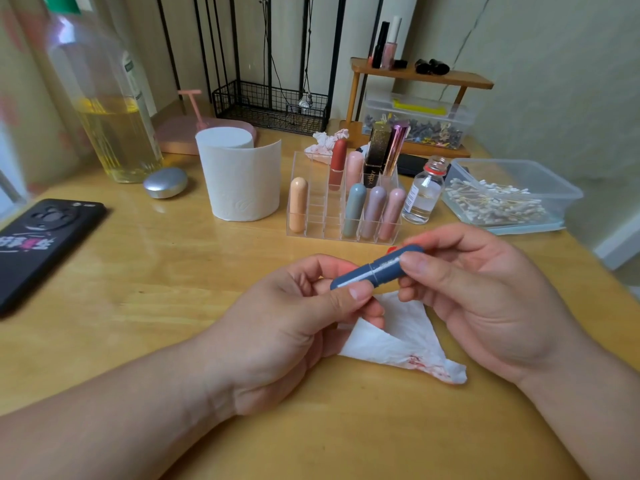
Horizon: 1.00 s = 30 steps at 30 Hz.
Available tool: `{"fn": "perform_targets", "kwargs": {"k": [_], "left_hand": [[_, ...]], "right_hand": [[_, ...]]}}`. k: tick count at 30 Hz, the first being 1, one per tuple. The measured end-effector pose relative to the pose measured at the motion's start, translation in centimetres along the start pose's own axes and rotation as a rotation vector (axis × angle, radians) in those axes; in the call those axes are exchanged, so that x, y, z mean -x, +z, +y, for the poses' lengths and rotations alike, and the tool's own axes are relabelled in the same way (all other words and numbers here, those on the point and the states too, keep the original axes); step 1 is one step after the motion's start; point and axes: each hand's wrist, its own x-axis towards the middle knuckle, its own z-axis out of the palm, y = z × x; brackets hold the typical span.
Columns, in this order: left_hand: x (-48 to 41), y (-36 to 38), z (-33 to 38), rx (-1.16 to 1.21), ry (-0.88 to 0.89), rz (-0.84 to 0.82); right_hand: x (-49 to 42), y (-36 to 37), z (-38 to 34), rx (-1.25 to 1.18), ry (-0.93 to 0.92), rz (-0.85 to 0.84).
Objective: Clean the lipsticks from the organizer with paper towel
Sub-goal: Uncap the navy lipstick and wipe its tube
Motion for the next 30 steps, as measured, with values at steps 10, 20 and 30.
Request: {"fn": "perform_targets", "kwargs": {"k": [10,20,30], "left_hand": [[0.0,0.0,-0.1,-0.042,0.027,-0.042],[0.1,0.3,-0.4,-0.131,0.068,-0.032],[1.5,0.2,-0.5,-1.144,0.255,-0.139]], "right_hand": [[0.4,0.2,-0.8,0.23,-0.006,0.014],[0.6,2.5,0.7,0.033,0.014,0.076],[-0.2,1.1,0.5,0.067,-0.162,0.279]]}}
